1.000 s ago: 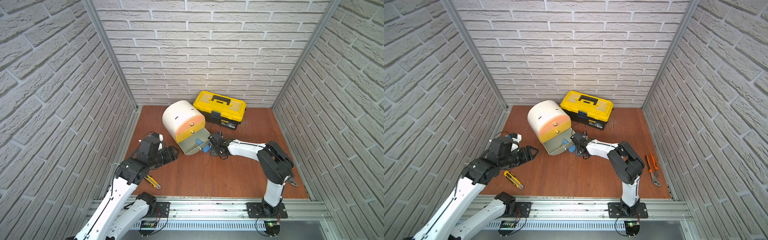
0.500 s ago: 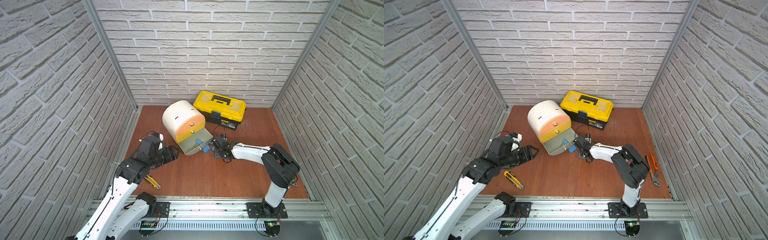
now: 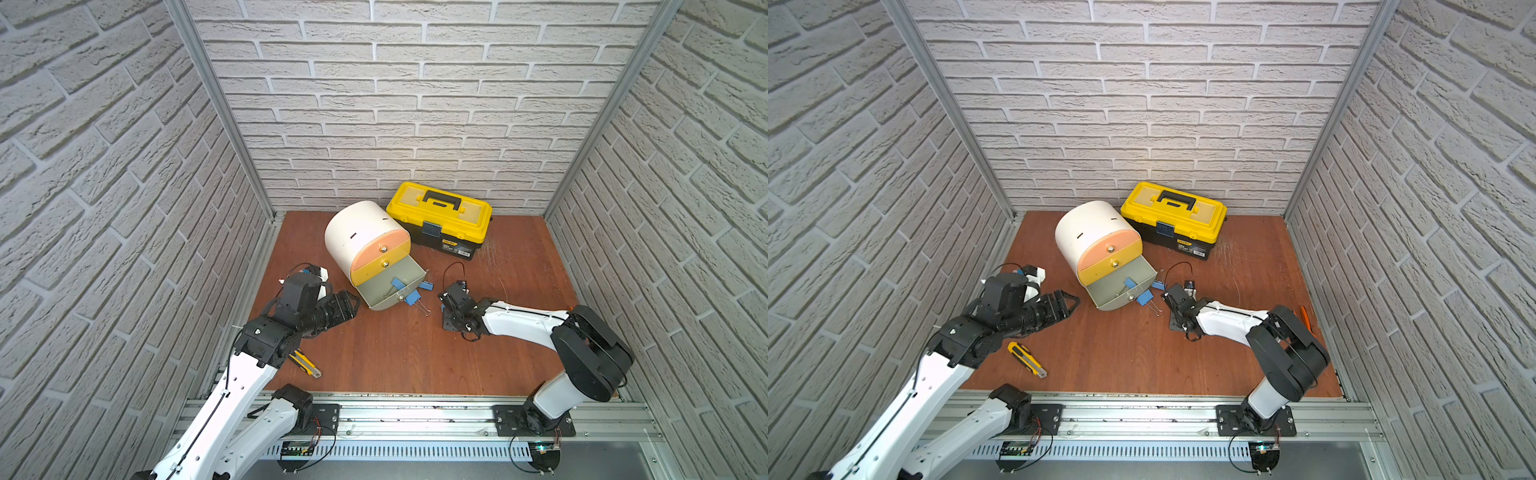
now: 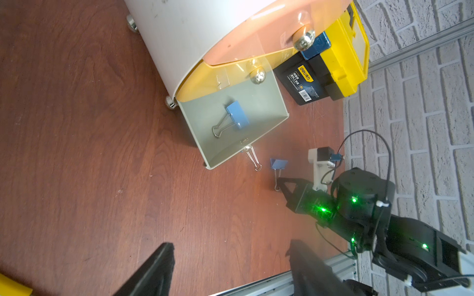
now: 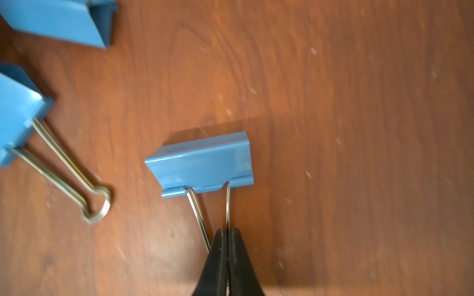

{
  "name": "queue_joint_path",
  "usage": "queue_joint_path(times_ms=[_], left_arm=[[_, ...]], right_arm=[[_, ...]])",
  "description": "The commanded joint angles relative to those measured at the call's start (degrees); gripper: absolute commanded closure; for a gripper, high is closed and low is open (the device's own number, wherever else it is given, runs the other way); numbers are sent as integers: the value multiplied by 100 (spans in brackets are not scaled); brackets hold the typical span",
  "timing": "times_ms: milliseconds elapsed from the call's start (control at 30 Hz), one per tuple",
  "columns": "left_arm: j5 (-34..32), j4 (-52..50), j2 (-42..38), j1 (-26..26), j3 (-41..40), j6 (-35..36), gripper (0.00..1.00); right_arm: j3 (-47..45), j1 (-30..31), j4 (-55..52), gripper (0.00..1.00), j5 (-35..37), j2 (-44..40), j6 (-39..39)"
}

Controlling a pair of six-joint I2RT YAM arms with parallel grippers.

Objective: Put the binder clips in the drawer according to color
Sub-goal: Pick up the binder clip at the center of the board.

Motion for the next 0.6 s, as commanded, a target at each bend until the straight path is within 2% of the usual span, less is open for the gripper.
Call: queue_joint_path(times_ms=[0,300,567], left_arm=[[84,255,-65,32,-85,18,25],[121,354,-52,24,-72,40,25],[142,506,118,20,17,23,26]], right_arm=[[-308,-16,-262,98,-8,-527,150],[-537,-13,-805,98,195,-1787,157],[-41,-24,-1111,98,273,-2103,-83]])
